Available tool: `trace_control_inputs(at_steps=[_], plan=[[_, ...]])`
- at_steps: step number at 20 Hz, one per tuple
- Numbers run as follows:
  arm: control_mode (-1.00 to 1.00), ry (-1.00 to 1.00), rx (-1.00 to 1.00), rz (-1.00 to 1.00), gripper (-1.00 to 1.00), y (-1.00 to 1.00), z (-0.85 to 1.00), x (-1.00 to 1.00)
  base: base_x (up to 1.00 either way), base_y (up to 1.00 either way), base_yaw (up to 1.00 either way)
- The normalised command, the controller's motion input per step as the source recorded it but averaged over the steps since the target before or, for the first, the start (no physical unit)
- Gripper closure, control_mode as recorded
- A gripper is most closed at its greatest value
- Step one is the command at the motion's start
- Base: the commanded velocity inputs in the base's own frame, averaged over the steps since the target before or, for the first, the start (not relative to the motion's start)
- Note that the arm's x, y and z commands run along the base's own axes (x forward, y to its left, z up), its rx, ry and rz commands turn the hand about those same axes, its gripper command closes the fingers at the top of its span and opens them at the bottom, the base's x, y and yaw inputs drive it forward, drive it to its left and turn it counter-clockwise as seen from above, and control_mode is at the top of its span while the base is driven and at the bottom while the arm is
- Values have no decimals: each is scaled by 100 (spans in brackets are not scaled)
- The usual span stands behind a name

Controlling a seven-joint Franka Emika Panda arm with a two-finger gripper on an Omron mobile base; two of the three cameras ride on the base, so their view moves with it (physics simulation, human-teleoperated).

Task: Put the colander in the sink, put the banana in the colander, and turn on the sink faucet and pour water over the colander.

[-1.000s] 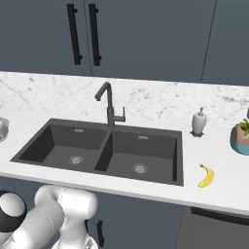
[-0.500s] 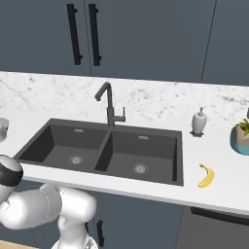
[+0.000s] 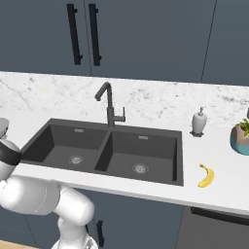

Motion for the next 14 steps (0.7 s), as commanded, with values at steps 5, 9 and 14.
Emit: trace_control_inputs(at_steps=[5,9,14], plan=[[-100,0,13,-8,-100,41,-1,16,0,0,0],[-100,2,9,-14,-100,24,-9,18,0,0,0],[-100,13,3,-16,-100,9,-7,22,0,0,0]])
